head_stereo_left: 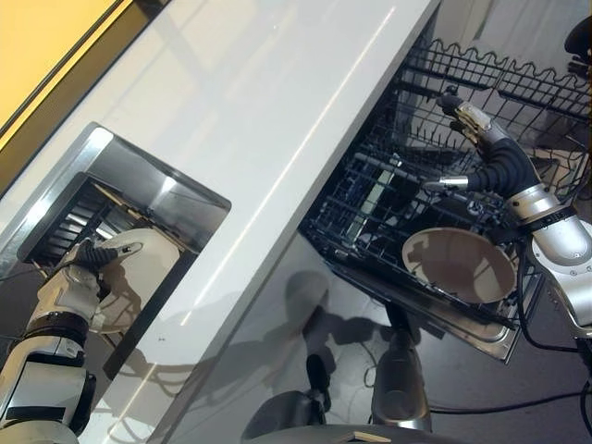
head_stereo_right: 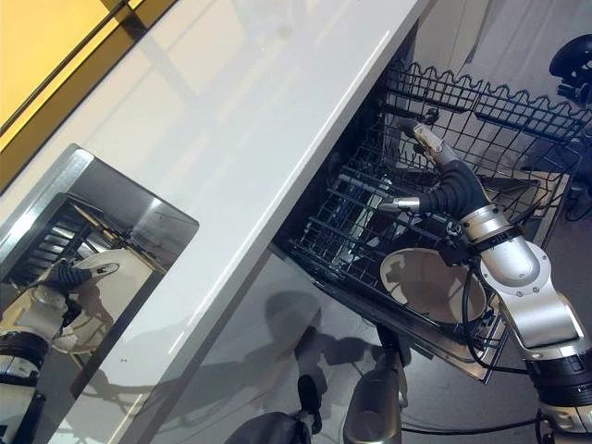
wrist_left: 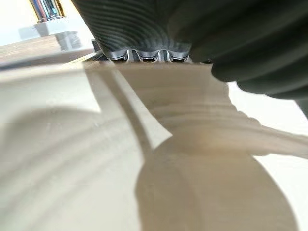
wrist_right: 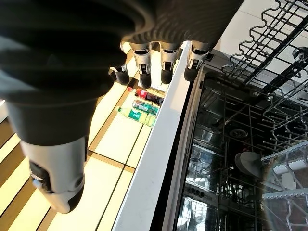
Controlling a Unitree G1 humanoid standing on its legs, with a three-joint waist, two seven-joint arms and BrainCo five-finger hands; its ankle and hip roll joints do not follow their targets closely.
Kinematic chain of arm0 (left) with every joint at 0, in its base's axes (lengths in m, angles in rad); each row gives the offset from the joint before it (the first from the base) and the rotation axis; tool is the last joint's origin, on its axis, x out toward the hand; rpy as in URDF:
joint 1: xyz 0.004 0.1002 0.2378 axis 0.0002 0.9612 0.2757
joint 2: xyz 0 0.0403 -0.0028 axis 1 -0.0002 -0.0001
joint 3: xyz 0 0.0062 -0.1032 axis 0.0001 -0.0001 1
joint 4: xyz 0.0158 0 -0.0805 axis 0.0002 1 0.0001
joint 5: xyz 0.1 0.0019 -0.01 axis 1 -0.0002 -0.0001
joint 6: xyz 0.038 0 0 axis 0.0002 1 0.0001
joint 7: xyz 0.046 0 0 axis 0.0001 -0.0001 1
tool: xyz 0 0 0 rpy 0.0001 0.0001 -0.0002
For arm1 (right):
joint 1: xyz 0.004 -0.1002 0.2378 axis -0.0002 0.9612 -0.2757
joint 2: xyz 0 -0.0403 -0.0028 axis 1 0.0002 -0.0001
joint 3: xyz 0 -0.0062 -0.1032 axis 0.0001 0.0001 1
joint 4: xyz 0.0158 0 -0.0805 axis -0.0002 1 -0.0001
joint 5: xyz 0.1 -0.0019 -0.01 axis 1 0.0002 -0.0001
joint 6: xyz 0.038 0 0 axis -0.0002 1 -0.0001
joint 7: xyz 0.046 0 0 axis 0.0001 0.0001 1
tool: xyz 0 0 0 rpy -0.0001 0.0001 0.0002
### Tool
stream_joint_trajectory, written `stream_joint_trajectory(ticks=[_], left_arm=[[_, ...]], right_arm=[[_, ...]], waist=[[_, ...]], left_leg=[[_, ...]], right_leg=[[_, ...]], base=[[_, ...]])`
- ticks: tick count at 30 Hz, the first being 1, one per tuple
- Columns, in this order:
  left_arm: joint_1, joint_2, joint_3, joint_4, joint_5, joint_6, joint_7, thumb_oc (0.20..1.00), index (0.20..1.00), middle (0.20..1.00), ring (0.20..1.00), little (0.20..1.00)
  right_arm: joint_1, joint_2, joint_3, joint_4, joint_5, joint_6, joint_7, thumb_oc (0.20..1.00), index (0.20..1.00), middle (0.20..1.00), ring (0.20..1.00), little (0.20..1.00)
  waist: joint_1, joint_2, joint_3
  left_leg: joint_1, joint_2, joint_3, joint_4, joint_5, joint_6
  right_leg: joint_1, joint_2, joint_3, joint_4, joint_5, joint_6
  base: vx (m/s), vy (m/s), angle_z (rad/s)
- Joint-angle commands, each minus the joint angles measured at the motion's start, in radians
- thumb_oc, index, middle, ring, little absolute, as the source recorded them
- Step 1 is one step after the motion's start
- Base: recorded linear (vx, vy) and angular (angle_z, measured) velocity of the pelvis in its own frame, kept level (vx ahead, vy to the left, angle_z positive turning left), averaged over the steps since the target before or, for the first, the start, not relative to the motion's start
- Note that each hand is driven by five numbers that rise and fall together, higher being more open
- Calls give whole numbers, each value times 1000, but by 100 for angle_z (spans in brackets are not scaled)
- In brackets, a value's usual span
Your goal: Pick up plates and place into dishwasher.
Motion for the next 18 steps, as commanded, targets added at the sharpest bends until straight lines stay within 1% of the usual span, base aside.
stream_joint_trajectory(ticks=[1,2,4,6,8,11,13,15,18], left_arm=[[55,121,-33,56,63,-57,-95,1000,1000,1000,1000,1000],[55,115,-40,34,34,-80,-142,1000,1000,1000,1000,1000],[55,101,-44,-16,30,-70,-192,1000,1000,1000,1000,1000],[53,105,-58,-28,-8,-108,-269,1000,1000,1000,1000,1000],[63,108,-58,-79,-90,-138,-409,1000,1000,1000,1000,1000],[86,130,-56,-151,-161,-128,-562,1000,1000,1000,1000,1000],[99,148,-53,-185,-219,-130,-617,1000,1000,1000,1000,1000],[112,170,-44,-233,-305,-119,-689,1000,1000,1000,1000,1000],[143,192,-38,-321,-358,-86,-737,1000,1000,1000,1000,1000]], right_arm=[[-83,-27,-7,-43,12,-22,-2,1000,1000,1000,1000,1000],[-81,-26,-9,-41,11,-23,-1,1000,1000,1000,1000,1000],[-77,-26,-17,-48,10,-10,-3,1000,1000,1000,1000,1000],[-79,-26,-21,-59,8,3,-1,1000,1000,1000,1000,1000],[-69,-34,-34,-59,12,0,5,1000,1000,1000,1000,1000],[-57,-47,-50,-52,21,-9,15,1000,1000,1000,1000,1000],[-48,-60,-57,-55,32,-9,15,1000,1000,1000,1000,1000],[-34,-72,-67,-59,44,-13,18,1000,1000,1000,1000,1000],[-17,-80,-79,-56,58,-23,20,1000,1000,1000,1000,1000]], waist=[[17,-40,-17],[20,-40,-16],[27,-35,-17],[28,-32,-15],[32,-23,-13],[37,-12,-13],[39,-6,-15],[42,-2,-18],[50,3,-22]], left_leg=[[-127,-5,-43,83,52,-27],[-128,-5,-45,86,52,-27],[-126,-6,-52,84,54,-26],[-125,-8,-54,87,52,-25],[-124,-8,-56,87,52,-25],[-116,-9,-58,83,52,-23],[-110,-10,-59,79,51,-22],[-106,-10,-60,77,51,-21],[-103,-10,-63,77,50,-19]], right_leg=[[43,-75,-9,138,-96,0],[44,-77,-10,139,-96,0],[52,-80,-15,138,-96,2],[56,-83,-19,139,-97,3],[59,-85,-20,138,-96,5],[74,-88,-24,131,-95,9],[82,-91,-27,126,-95,10],[89,-93,-30,124,-98,11],[95,-94,-35,125,-101,13]], base=[[0,0,0],[-10,-12,5],[-5,-14,10],[-11,-1,8],[-9,7,2],[3,9,7],[6,6,10],[2,-3,6],[-2,-24,3]])
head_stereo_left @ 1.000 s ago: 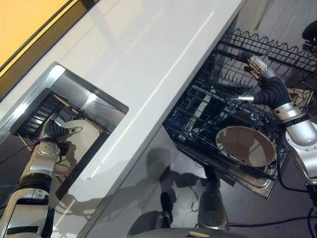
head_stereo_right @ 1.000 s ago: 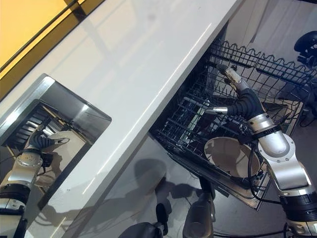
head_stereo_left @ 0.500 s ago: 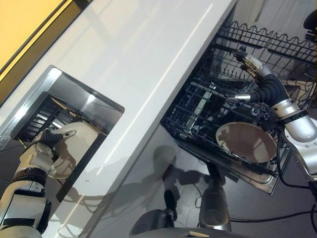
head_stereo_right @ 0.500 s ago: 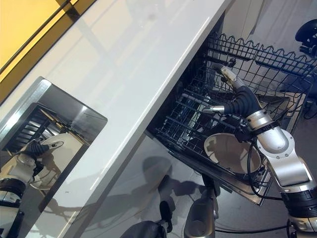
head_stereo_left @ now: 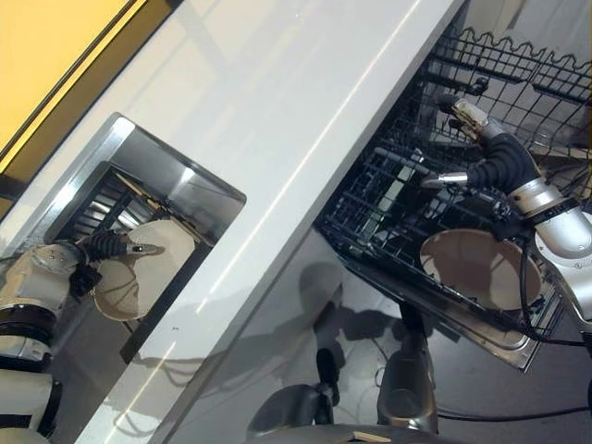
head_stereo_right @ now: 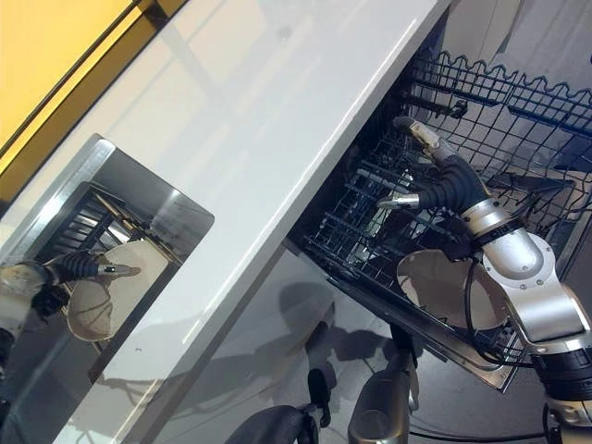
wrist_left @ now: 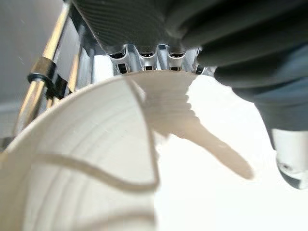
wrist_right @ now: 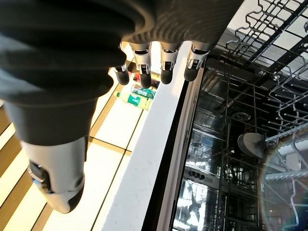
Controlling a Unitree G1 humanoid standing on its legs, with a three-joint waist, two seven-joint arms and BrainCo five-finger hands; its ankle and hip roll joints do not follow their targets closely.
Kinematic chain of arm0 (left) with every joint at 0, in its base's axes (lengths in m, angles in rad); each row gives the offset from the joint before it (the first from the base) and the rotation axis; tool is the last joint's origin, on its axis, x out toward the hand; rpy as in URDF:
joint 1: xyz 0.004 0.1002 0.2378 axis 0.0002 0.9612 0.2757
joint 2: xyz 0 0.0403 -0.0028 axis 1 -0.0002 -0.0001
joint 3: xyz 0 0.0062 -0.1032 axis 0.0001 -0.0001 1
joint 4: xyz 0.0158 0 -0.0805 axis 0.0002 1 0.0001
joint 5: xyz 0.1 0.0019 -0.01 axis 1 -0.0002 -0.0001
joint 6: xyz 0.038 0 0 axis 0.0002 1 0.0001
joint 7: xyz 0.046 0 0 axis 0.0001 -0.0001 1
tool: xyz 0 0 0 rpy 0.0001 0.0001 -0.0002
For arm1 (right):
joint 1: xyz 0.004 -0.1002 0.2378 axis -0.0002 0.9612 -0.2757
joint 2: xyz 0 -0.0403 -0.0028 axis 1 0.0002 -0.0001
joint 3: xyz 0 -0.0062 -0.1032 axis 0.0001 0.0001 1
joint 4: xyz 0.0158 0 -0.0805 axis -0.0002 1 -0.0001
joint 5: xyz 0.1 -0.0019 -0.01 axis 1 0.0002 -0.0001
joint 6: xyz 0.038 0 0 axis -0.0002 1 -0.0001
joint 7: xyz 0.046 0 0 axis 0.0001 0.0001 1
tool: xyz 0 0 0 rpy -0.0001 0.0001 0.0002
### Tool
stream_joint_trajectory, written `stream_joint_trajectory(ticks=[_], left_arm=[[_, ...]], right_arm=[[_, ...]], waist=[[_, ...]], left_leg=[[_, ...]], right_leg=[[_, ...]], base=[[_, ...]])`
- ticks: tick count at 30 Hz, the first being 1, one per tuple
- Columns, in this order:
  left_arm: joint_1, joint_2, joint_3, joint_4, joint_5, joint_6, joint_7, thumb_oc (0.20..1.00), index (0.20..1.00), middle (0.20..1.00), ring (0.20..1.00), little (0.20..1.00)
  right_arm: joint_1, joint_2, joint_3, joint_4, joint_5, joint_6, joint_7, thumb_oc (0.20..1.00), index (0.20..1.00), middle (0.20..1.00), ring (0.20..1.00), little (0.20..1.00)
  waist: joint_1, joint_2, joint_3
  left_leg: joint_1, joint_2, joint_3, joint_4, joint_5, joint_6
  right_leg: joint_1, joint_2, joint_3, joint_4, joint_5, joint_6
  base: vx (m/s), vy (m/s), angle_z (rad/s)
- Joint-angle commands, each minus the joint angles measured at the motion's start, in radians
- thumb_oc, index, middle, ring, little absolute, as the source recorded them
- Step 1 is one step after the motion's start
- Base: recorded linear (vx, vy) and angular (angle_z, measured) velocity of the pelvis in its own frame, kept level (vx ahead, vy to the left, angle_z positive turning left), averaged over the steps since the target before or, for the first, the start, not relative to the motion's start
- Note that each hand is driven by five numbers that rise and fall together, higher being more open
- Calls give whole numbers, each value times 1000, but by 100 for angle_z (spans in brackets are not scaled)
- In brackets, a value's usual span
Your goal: Pick up plates and place into dishwasher.
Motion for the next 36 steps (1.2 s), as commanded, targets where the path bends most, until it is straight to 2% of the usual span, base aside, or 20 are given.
stream_joint_trajectory(ticks=[1,3,8,9,10,11,21,30,36], left_arm=[[114,26,-34,-99,-89,16,-156,1000,1000,1000,1000,1000],[132,35,-30,-123,-74,38,-172,1000,1000,1000,1000,1000],[157,63,-13,-174,-112,45,-218,1000,1000,1000,1000,1000],[165,65,-7,-195,-120,51,-220,827,827,827,827,827],[170,65,-4,-202,-120,53,-220,689,689,689,689,689],[177,68,0,-220,-115,63,-226,200,200,200,200,200],[218,94,26,-265,-99,72,-246,200,200,200,200,200],[218,116,42,-239,-98,49,-261,200,200,200,200,200],[219,126,64,-242,-127,24,-203,200,200,200,200,200]], right_arm=[[10,-39,-68,-57,50,-59,-1,1000,1000,1000,1000,1000],[16,-40,-72,-59,56,-59,-4,1000,1000,1000,1000,1000],[30,-44,-80,-66,74,-48,-23,1000,1000,1000,1000,1000],[40,-43,-85,-64,76,-54,-27,1000,1000,1000,1000,1000],[44,-42,-86,-64,77,-55,-27,1000,1000,1000,1000,1000],[52,-40,-91,-64,79,-58,-29,1000,1000,1000,1000,1000],[78,-42,-97,-58,92,-74,-48,1000,1000,1000,1000,1000],[109,-38,-105,-52,104,-104,-55,1000,1000,1000,1000,1000],[125,-30,-106,-51,107,-112,-61,1000,1000,1000,1000,1000]], waist=[[34,-36,-67],[41,-34,-69],[57,-34,-82],[62,-35,-85],[63,-35,-86],[67,-35,-90],[84,-39,-105],[86,-50,-113],[90,-56,-119]], left_leg=[[-122,-4,-37,73,49,-21],[-120,-4,-42,74,48,-20],[-118,0,-54,75,48,-19],[-118,0,-56,75,48,-19],[-117,0,-58,75,48,-19],[-116,1,-61,76,48,-19],[-110,6,-76,76,47,-19],[-103,12,-76,75,44,-18],[-99,15,-79,77,44,-18]], right_leg=[[40,-76,3,152,-107,8],[45,-77,-2,152,-109,8],[54,-79,-19,157,-116,10],[57,-80,-24,158,-118,11],[58,-80,-26,158,-119,11],[61,-81,-30,159,-120,13],[71,-81,-49,159,-125,19],[77,-77,-54,159,-129,21],[83,-75,-58,164,-134,22]], base=[[-12,-36,0],[-15,-44,-1],[-15,-69,7],[-11,-65,7],[-3,-68,7],[5,-55,8],[-6,-44,6],[-2,-12,0],[1,-6,1]])
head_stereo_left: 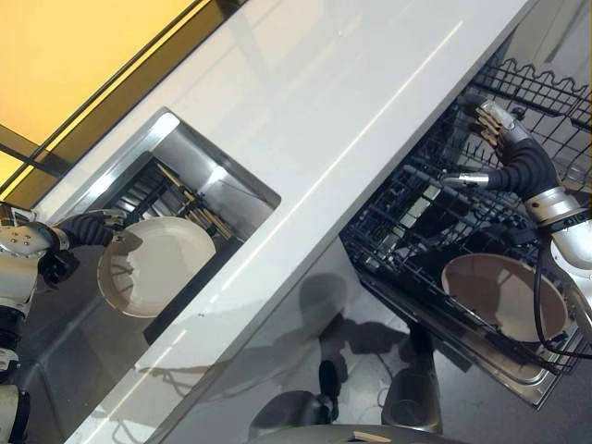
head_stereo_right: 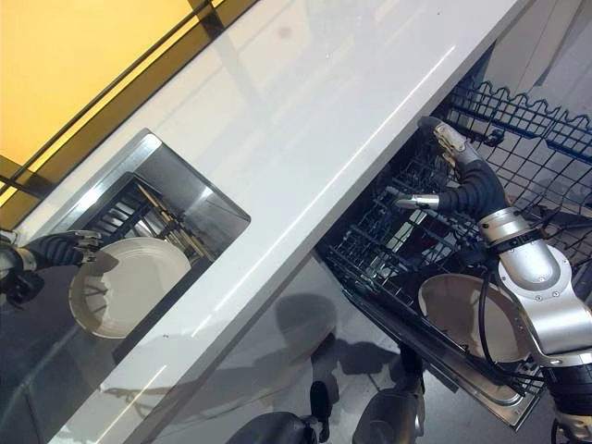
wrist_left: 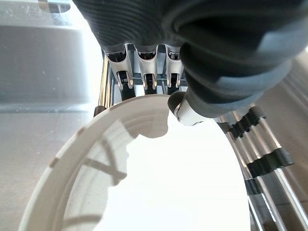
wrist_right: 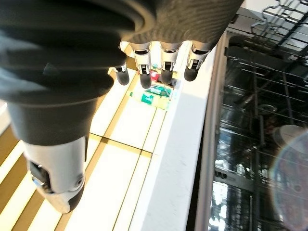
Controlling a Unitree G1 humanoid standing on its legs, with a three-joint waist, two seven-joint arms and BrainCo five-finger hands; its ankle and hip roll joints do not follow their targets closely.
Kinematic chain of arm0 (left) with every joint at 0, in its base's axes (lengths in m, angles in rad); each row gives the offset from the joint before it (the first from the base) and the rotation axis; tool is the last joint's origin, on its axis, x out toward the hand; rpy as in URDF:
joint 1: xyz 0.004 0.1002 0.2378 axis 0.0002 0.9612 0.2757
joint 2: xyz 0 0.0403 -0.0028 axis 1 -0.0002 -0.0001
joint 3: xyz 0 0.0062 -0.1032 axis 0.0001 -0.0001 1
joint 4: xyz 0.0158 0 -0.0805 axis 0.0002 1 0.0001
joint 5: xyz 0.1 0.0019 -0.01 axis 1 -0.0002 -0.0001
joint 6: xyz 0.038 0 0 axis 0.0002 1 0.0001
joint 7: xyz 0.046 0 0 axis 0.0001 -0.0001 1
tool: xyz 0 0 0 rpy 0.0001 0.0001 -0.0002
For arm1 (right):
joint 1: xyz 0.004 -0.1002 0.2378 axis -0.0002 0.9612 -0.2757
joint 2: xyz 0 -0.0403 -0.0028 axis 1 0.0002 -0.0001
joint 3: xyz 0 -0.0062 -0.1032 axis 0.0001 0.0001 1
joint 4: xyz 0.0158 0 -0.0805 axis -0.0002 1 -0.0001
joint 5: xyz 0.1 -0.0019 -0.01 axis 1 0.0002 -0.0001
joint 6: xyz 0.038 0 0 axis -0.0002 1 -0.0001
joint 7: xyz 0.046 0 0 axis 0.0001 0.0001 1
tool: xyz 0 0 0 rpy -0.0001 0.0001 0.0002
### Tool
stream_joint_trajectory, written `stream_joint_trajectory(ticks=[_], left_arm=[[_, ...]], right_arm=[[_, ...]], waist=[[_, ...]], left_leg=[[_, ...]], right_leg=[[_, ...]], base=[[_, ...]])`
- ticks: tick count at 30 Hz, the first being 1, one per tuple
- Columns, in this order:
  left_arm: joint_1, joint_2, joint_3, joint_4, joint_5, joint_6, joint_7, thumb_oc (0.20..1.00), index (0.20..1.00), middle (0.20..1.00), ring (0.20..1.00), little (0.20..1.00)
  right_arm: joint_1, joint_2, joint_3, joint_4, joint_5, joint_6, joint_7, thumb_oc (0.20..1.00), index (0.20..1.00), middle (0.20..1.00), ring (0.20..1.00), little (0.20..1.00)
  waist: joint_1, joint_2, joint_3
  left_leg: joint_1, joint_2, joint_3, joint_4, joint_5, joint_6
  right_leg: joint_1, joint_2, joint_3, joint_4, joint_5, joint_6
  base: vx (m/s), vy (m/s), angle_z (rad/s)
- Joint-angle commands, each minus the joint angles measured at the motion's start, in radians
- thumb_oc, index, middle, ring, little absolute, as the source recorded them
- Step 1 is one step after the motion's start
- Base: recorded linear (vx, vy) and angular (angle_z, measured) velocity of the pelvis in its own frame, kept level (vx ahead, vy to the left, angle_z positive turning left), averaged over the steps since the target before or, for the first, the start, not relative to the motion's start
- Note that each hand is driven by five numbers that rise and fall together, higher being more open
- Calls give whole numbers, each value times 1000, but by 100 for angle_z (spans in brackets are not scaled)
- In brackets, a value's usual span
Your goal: Pick up plates and place into dishwasher.
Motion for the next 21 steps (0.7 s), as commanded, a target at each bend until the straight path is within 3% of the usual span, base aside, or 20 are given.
stream_joint_trajectory(ticks=[1,4,8,12,21], left_arm=[[146,49,-47,-61,-94,-45,-58,200,200,200,200,200],[135,57,-6,-66,-80,-62,72,200,200,200,200,200],[153,53,94,-72,-80,-94,325,200,200,200,200,200],[209,1,223,-92,-27,-189,509,200,200,200,200,200],[266,-88,323,-152,27,-232,787,200,200,200,200,200]], right_arm=[[44,-25,-57,-49,30,-82,-19,1000,1000,1000,1000,1000],[60,-14,-65,-44,29,-91,-13,1000,1000,1000,1000,1000],[89,13,-83,-45,20,-104,-12,1000,1000,1000,1000,1000],[109,70,-93,-47,-18,-112,-17,1000,1000,1000,1000,1000],[122,135,-66,-45,-63,-127,-33,1000,1000,1000,1000,1000]], waist=[[18,-60,-65],[23,-64,-74],[35,-74,-81],[59,-90,-86],[69,-112,-105]], left_leg=[[-127,13,-29,80,44,-18],[-122,13,-34,75,45,-18],[-122,14,-47,69,49,-16],[-124,17,-62,67,49,-13],[-118,22,-72,59,47,-13]], right_leg=[[21,-65,10,177,-130,24],[27,-64,6,177,-134,24],[27,-64,-1,179,-139,23],[25,-62,-14,183,-145,20],[22,-56,-14,189,-156,19]], base=[[0,0,0],[6,-8,1],[-1,-39,4],[-10,-58,6],[14,-34,3]])
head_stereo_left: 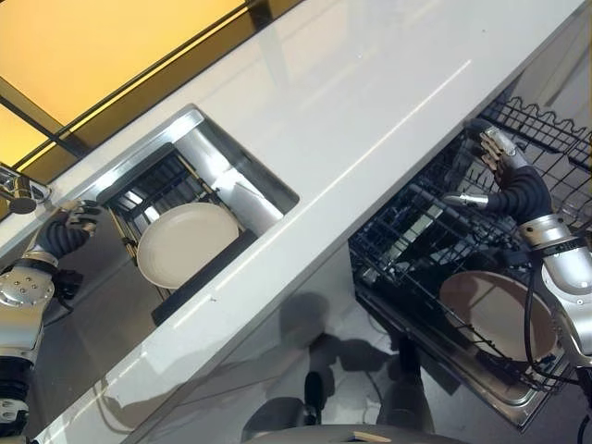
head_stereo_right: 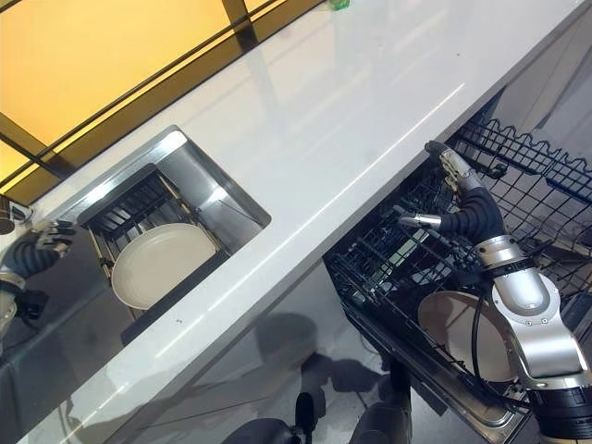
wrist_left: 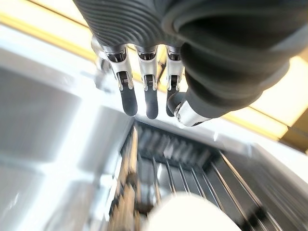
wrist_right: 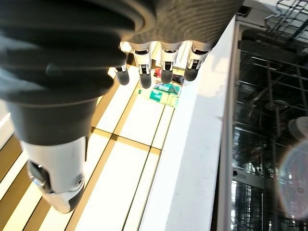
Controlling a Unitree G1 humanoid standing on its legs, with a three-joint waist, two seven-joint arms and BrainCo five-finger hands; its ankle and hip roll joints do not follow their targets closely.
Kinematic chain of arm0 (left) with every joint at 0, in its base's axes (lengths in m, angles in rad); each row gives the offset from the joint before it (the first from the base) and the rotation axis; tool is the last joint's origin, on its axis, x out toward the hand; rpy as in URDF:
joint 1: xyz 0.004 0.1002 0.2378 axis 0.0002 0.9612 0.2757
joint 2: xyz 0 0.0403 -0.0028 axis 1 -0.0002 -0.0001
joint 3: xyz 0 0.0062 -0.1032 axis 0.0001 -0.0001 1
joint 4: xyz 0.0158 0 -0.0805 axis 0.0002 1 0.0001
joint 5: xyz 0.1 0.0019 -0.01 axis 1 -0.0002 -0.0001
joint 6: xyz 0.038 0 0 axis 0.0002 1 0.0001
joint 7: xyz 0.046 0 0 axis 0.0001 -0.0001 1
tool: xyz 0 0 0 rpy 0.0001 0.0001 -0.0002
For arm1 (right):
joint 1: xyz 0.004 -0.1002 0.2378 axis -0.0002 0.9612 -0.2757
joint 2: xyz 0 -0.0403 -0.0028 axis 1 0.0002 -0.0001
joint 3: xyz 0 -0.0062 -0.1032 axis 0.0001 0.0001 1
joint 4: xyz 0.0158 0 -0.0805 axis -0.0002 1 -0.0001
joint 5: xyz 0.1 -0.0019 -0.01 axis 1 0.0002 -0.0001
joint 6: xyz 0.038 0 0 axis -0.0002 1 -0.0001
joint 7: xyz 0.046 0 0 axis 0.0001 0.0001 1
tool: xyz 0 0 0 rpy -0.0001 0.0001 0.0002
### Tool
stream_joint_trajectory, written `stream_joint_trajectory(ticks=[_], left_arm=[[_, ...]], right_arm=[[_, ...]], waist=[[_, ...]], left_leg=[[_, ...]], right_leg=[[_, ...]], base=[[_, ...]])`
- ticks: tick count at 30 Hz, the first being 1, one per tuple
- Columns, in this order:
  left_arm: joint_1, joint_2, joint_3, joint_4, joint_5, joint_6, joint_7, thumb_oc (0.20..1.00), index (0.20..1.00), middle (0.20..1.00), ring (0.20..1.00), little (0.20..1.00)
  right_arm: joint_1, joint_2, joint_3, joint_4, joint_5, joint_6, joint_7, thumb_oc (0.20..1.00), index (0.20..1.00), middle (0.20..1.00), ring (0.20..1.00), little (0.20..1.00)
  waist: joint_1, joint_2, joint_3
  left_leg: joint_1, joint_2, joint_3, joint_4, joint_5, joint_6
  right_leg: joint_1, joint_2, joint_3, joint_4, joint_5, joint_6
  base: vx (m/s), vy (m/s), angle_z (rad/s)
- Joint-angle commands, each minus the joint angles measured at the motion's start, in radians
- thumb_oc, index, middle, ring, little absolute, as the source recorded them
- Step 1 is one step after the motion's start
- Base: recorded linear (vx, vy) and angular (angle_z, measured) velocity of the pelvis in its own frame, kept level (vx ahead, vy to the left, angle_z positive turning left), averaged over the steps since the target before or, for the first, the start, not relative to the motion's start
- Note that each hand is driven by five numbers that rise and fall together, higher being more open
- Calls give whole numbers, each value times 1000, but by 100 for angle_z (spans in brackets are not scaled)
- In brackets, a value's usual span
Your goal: Pick up plates and place into dishwasher.
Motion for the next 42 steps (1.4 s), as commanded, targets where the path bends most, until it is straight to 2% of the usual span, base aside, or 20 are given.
stream_joint_trajectory(ticks=[1,5,10,11,13,15,16,19,20,24,26,31,34,38,42], left_arm=[[1,40,107,-31,43,-45,150,200,200,200,200,200],[20,19,126,-45,59,-46,181,200,200,200,200,200],[23,1,110,-49,80,14,146,200,200,200,200,200],[23,-1,103,-40,99,4,146,288,288,288,288,288],[22,7,86,-39,173,-36,131,1000,1000,1000,1000,1000],[33,53,57,-63,370,-89,79,1000,1000,1000,1000,1000],[52,83,38,-77,382,-114,42,1000,1000,1000,1000,1000],[125,113,58,-197,348,-86,-79,1000,1000,1000,1000,1000],[143,123,57,-196,339,-106,-131,1000,1000,1000,1000,1000],[171,138,45,-231,265,-55,-220,1000,1000,1000,1000,1000],[150,140,27,-222,219,-52,-251,1000,1000,1000,1000,1000],[52,118,-51,-126,141,-45,-159,1000,1000,1000,1000,1000],[-18,70,-89,-55,150,-34,-56,1000,1000,1000,1000,1000],[-113,33,-135,38,149,18,84,1000,1000,1000,1000,1000],[-193,8,-152,127,127,27,218,1000,1000,1000,1000,1000]], right_arm=[[-3,6,-18,-45,-21,-80,-21,1000,1000,1000,1000,1000],[4,14,-19,-50,-19,-77,-18,1000,1000,1000,1000,1000],[-3,14,-15,-55,-14,-58,-10,1000,1000,1000,1000,1000],[-7,10,-16,-55,-10,-54,-6,1000,1000,1000,1000,1000],[-9,5,-18,-54,-8,-54,-1,1000,1000,1000,1000,1000],[-5,-9,-31,-53,6,-57,1,1000,1000,1000,1000,1000],[-3,-17,-39,-52,16,-59,3,1000,1000,1000,1000,1000],[13,-38,-58,-49,34,-64,-3,1000,1000,1000,1000,1000],[18,-40,-64,-44,37,-71,2,1000,1000,1000,1000,1000],[25,-53,-61,-48,42,-72,2,1000,1000,1000,1000,1000],[16,-66,-52,-46,46,-68,5,1000,1000,1000,1000,1000],[-17,-98,-24,-35,47,-57,0,1000,1000,1000,1000,1000],[-44,-102,-11,-30,32,-53,-5,1000,1000,1000,1000,1000],[-106,-112,13,-16,17,-46,-15,1000,1000,1000,1000,1000],[-150,-109,33,-15,4,-42,-28,1000,1000,1000,1000,1000]], waist=[[12,-33,-52],[10,-39,-58],[5,-38,-63],[2,-36,-63],[-1,-34,-61],[-3,-32,-56],[-3,-31,-53],[7,-30,-46],[9,-26,-44],[10,-18,-42],[8,-11,-40],[-8,-4,-27],[-23,-5,-3],[-47,-10,40],[-64,-20,69]], left_leg=[[-98,17,-43,42,47,-13],[-92,20,-40,40,45,-14],[-88,20,-39,43,43,-15],[-87,20,-39,43,43,-15],[-88,20,-36,43,42,-14],[-92,20,-35,45,42,-15],[-95,19,-35,48,42,-16],[-100,17,-40,54,41,-14],[-98,16,-40,54,41,-13],[-95,13,-47,57,40,-12],[-96,12,-47,58,42,-13],[-107,10,-40,65,44,-16],[-134,13,-30,78,48,-20],[-181,14,-14,89,60,-23],[-213,15,1,94,68,-28]], right_leg=[[17,-57,15,189,-149,30],[16,-55,19,192,-150,31],[14,-53,25,198,-153,32],[13,-52,28,199,-154,32],[10,-52,30,199,-153,32],[6,-52,31,198,-149,34],[4,-52,32,198,-145,34],[4,-55,31,193,-137,38],[9,-57,27,191,-136,38],[17,-62,23,189,-134,39],[17,-64,22,192,-135,39],[1,-63,34,204,-141,40],[-36,-59,47,221,-141,37],[-96,-49,71,233,-125,31],[-135,-46,86,231,-106,24]], base=[[0,0,0],[8,-5,0],[23,-6,0],[0,0,0],[0,0,0],[0,0,0],[0,0,0],[-10,-7,0],[0,0,0],[10,22,0],[15,71,1],[-6,79,1],[-68,70,-2],[-107,57,-1],[-56,35,-15]])
